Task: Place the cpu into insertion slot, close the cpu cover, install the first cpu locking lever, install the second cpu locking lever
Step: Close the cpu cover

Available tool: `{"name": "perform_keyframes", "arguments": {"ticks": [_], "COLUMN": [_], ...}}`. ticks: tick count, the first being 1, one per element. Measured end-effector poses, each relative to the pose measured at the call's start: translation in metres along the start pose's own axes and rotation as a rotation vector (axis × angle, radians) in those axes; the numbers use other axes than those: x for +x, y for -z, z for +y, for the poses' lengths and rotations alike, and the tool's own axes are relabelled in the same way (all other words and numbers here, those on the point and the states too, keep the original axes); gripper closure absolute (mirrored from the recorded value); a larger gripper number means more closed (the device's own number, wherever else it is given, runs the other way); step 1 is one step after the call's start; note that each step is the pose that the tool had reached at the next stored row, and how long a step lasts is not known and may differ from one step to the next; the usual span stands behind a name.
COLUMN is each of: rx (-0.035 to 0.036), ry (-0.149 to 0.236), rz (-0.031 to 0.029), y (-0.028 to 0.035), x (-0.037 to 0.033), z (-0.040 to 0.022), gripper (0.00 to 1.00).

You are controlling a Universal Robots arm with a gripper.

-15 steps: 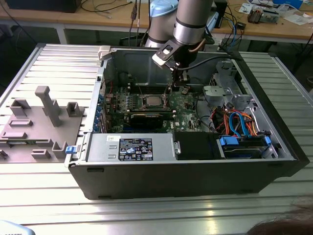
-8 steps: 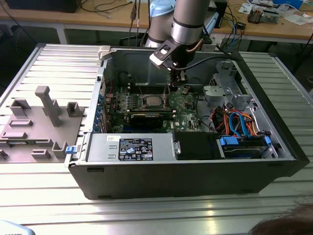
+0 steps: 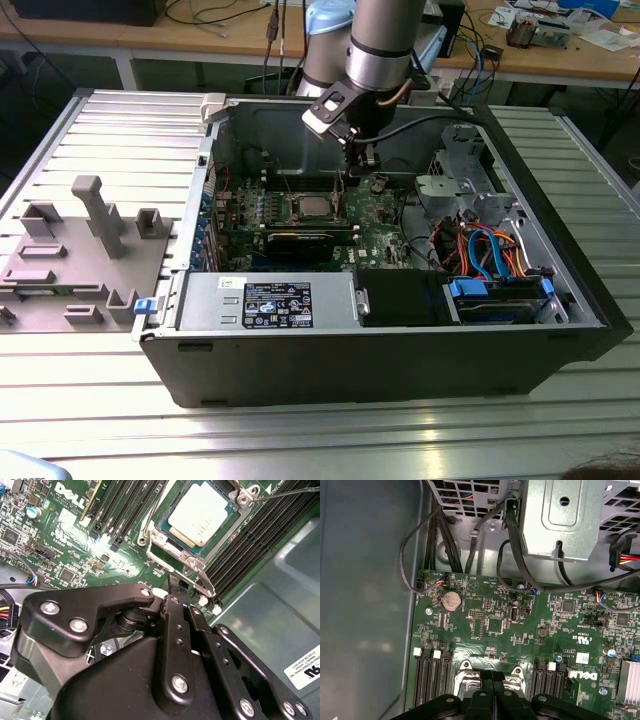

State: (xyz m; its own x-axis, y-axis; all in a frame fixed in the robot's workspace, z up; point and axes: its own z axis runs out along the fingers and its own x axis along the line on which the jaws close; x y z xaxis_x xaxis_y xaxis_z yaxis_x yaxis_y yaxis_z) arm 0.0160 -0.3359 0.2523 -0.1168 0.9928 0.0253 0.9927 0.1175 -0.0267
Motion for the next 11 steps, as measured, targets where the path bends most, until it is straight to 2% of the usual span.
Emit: {"name": "perform_keyframes", "arguments": {"ticks": [11], "rx": [0.0000], "ry": [0.000], "rz": [0.0000], "y": [-0.0002], "x": [0.0006], "z": [-0.0049], "gripper": [0.89]}}
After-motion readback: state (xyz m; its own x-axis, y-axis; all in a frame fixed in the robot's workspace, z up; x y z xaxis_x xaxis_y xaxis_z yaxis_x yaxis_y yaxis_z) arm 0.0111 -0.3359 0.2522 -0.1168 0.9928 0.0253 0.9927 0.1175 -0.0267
